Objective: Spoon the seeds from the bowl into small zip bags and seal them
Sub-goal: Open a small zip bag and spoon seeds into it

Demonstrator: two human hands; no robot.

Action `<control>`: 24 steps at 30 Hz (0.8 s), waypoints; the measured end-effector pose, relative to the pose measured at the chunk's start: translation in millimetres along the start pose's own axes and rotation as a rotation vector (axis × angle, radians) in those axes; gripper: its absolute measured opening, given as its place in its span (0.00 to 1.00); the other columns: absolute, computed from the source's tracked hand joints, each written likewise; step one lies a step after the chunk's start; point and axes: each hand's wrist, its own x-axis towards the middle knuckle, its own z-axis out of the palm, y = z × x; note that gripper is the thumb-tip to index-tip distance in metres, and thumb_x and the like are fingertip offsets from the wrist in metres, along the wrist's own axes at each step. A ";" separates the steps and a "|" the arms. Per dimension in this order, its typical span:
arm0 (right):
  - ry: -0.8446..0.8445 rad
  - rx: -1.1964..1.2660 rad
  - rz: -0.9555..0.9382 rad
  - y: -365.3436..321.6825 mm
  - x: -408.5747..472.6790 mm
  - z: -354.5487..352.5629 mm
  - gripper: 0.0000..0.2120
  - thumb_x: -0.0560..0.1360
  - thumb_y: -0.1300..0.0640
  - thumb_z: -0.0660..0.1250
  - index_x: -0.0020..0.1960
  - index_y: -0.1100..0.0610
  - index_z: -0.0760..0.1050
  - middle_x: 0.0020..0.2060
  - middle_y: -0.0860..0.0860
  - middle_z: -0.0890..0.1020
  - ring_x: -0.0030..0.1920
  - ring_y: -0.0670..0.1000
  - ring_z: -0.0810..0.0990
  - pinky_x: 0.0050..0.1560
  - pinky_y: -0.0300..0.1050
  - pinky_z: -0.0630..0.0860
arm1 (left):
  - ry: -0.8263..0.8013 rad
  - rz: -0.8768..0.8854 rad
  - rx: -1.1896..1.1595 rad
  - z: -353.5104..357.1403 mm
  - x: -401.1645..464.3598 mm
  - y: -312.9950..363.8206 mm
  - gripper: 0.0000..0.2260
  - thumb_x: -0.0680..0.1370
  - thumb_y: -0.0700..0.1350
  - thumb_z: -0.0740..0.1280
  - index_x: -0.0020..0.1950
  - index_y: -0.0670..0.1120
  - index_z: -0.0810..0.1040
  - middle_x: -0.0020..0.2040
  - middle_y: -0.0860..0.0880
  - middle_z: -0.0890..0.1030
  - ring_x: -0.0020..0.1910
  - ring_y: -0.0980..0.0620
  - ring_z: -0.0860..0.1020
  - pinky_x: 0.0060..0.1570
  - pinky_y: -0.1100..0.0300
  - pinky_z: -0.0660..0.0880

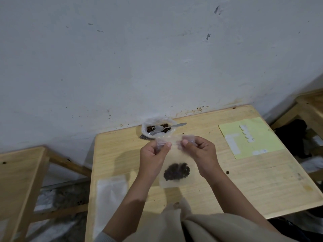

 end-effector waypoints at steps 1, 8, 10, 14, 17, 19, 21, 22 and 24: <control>0.016 -0.007 -0.002 -0.3 1.2 -1.5 0.07 0.72 0.68 0.69 0.47 0.59 0.81 0.34 0.52 0.85 0.36 0.48 0.83 0.39 0.38 0.79 | -0.006 -0.008 -0.004 -1.0 -0.3 -0.3 0.04 0.74 0.41 0.71 0.40 0.43 0.83 0.33 0.44 0.79 0.34 0.51 0.75 0.38 0.58 0.74; 0.049 -0.056 -0.021 4.1 5.9 -11.1 0.07 0.72 0.68 0.68 0.49 0.62 0.81 0.36 0.50 0.85 0.37 0.47 0.83 0.38 0.38 0.79 | -0.030 -0.034 -0.023 4.9 -0.1 -3.2 0.09 0.76 0.39 0.68 0.39 0.47 0.84 0.37 0.52 0.85 0.34 0.58 0.78 0.38 0.65 0.75; 0.028 -0.064 0.009 5.8 5.7 -18.6 0.09 0.73 0.67 0.68 0.52 0.60 0.81 0.40 0.48 0.86 0.40 0.46 0.83 0.39 0.38 0.78 | -0.042 -0.111 -0.071 9.6 0.4 -8.5 0.09 0.77 0.39 0.67 0.39 0.47 0.85 0.40 0.49 0.85 0.38 0.56 0.80 0.39 0.64 0.76; -0.017 -0.219 0.064 13.6 4.0 -51.3 0.22 0.72 0.66 0.70 0.63 0.51 0.75 0.38 0.51 0.85 0.42 0.50 0.83 0.48 0.43 0.79 | -0.048 -0.273 -0.167 22.9 -2.0 -21.4 0.08 0.78 0.41 0.66 0.43 0.46 0.84 0.41 0.49 0.85 0.40 0.55 0.82 0.37 0.62 0.78; 0.099 -0.306 0.059 24.2 -4.8 -72.6 0.24 0.69 0.69 0.72 0.62 0.54 0.72 0.33 0.53 0.84 0.39 0.54 0.84 0.50 0.48 0.79 | -0.078 -0.325 -0.082 35.2 -5.1 -35.1 0.06 0.77 0.43 0.67 0.43 0.46 0.83 0.39 0.49 0.84 0.36 0.54 0.81 0.35 0.62 0.77; 0.195 -0.309 0.060 30.7 -10.3 -83.9 0.20 0.69 0.70 0.72 0.54 0.55 0.70 0.31 0.53 0.83 0.36 0.55 0.83 0.46 0.53 0.80 | -0.123 -0.342 0.020 46.1 -8.7 -46.3 0.03 0.75 0.42 0.70 0.47 0.45 0.81 0.41 0.45 0.82 0.37 0.50 0.80 0.37 0.56 0.79; 0.276 -0.343 0.069 38.1 -13.2 -96.9 0.17 0.69 0.70 0.72 0.48 0.54 0.69 0.31 0.54 0.82 0.36 0.58 0.82 0.43 0.56 0.80 | -0.153 -0.326 0.126 57.7 -13.5 -57.9 0.19 0.73 0.40 0.73 0.61 0.49 0.73 0.47 0.47 0.78 0.39 0.51 0.80 0.41 0.54 0.80; 0.314 -0.390 0.069 42.8 -13.6 -104.1 0.16 0.69 0.69 0.73 0.45 0.54 0.70 0.33 0.55 0.82 0.36 0.59 0.83 0.42 0.56 0.81 | -0.175 -0.296 0.175 62.5 -16.2 -62.7 0.27 0.72 0.39 0.74 0.66 0.51 0.67 0.48 0.50 0.75 0.40 0.53 0.80 0.41 0.58 0.80; 0.368 -0.530 0.065 52.3 -12.9 -117.9 0.10 0.69 0.65 0.74 0.41 0.54 0.74 0.35 0.55 0.81 0.38 0.57 0.83 0.43 0.56 0.82 | -0.243 -0.179 0.278 72.0 -21.3 -71.6 0.33 0.71 0.38 0.74 0.69 0.54 0.61 0.52 0.54 0.71 0.41 0.56 0.80 0.41 0.65 0.78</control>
